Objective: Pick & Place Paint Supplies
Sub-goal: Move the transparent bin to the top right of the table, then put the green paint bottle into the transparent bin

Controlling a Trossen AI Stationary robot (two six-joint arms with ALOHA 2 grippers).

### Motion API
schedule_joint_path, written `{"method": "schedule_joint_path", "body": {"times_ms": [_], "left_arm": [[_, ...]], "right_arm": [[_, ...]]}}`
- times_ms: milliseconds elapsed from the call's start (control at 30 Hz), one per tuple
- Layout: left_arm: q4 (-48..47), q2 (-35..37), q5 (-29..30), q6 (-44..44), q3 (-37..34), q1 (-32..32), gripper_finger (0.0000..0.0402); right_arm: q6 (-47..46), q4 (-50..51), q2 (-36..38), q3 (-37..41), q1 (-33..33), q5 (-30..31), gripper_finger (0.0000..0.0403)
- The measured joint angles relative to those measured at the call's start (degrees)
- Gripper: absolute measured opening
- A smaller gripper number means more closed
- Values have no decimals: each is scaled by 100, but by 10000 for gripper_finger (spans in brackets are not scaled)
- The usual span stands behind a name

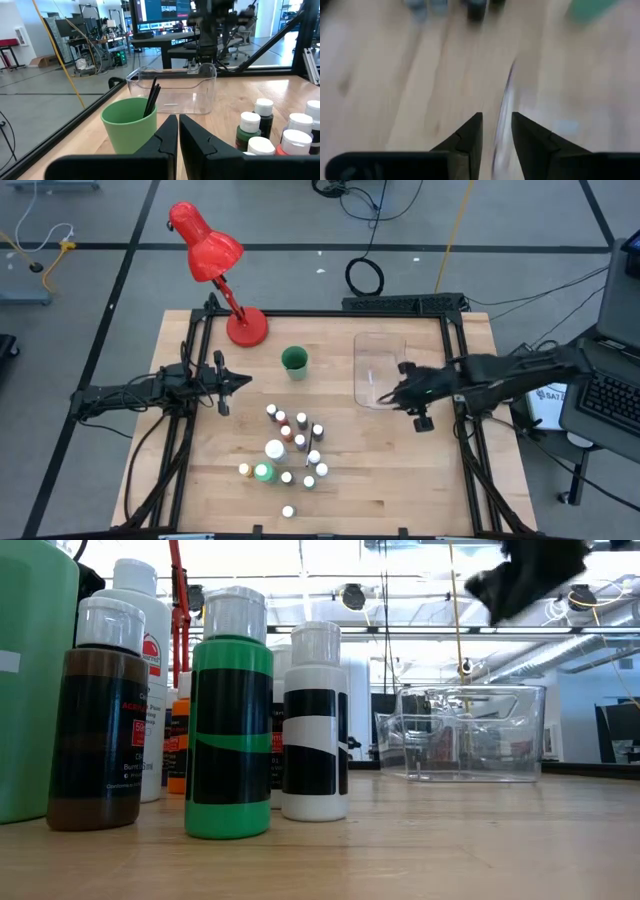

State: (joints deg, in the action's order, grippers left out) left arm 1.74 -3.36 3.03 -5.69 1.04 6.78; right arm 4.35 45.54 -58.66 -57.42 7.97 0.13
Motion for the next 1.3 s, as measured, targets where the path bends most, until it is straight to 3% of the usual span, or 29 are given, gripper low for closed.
{"method": "schedule_joint_path", "body": {"times_ms": [200,367,500,733,933,1300], "left_arm": [[0,0,0,0,0,0,21],[0,0,0,0,0,0,21],[0,0,0,-1,0,-2,21],[0,0,0,0,0,-2,21],[2,-2,0,0,0,0,21],[2,0,-2,0,0,-2,21]], "right_arm": [[102,-3337,1620,1664,-80,-33,74],[186,-4269,2629,2743,-127,-9,35],[324,-4071,3634,3228,-127,398,5],[-210,-3560,4868,3587,-108,887,1],[-110,-4209,5148,4415,-37,1313,1],[-131,-4478,5802,5064,-35,1050,1]]}}
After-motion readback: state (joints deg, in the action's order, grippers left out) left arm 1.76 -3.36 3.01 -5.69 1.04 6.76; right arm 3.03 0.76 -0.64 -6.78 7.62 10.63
